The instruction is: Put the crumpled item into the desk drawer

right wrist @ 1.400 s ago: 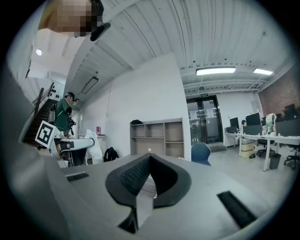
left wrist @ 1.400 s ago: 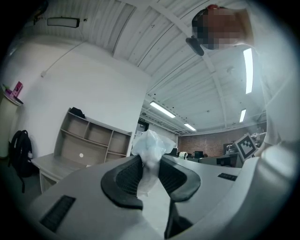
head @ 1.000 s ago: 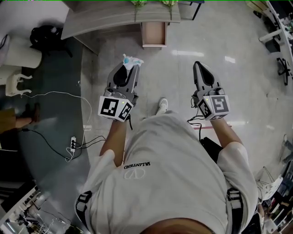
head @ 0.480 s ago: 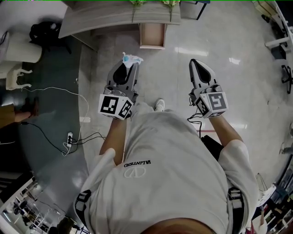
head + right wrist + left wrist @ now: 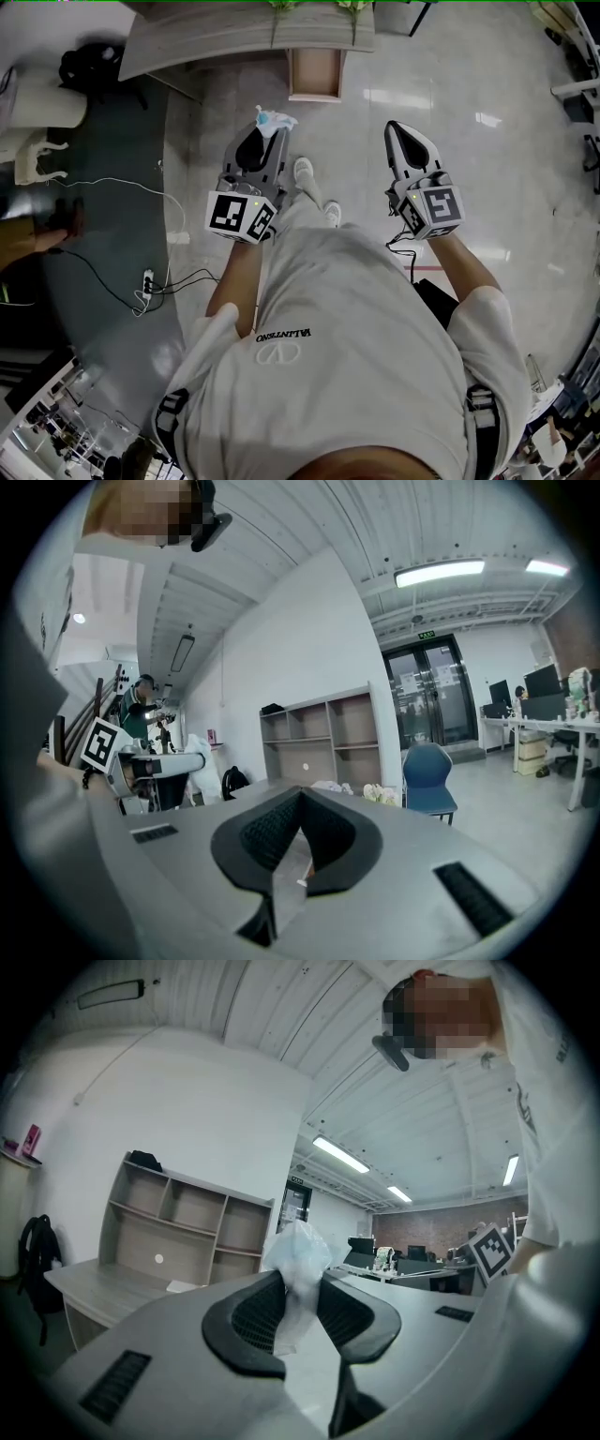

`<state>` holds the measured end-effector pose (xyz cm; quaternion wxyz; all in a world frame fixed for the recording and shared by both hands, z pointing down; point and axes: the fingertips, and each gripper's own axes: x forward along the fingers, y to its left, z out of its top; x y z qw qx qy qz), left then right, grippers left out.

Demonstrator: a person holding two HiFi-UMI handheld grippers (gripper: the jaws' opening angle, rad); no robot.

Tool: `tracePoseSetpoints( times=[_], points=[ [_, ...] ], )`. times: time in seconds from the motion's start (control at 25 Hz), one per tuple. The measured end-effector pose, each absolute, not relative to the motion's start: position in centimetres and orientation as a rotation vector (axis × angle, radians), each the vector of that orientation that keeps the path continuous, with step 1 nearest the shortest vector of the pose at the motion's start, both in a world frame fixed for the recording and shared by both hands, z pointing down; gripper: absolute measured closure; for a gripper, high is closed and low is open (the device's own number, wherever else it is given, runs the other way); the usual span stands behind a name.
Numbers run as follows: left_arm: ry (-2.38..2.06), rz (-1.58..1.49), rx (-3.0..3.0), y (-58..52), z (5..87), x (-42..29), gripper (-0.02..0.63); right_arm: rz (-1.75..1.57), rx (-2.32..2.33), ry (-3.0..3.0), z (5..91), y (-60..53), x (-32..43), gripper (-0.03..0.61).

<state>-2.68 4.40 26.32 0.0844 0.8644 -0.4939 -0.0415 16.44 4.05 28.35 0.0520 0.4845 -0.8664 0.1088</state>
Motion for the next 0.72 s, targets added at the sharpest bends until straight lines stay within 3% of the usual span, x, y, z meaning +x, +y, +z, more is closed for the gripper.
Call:
tracePoseSetpoints(
  times=[0.72],
  points=[
    [-1.32, -0.048, 2.544, -10.6, 34.5, -4.1, 0.517, 0.385, 1.462, -2.566, 34.6, -11.0, 7.7, 0.58]
  ],
)
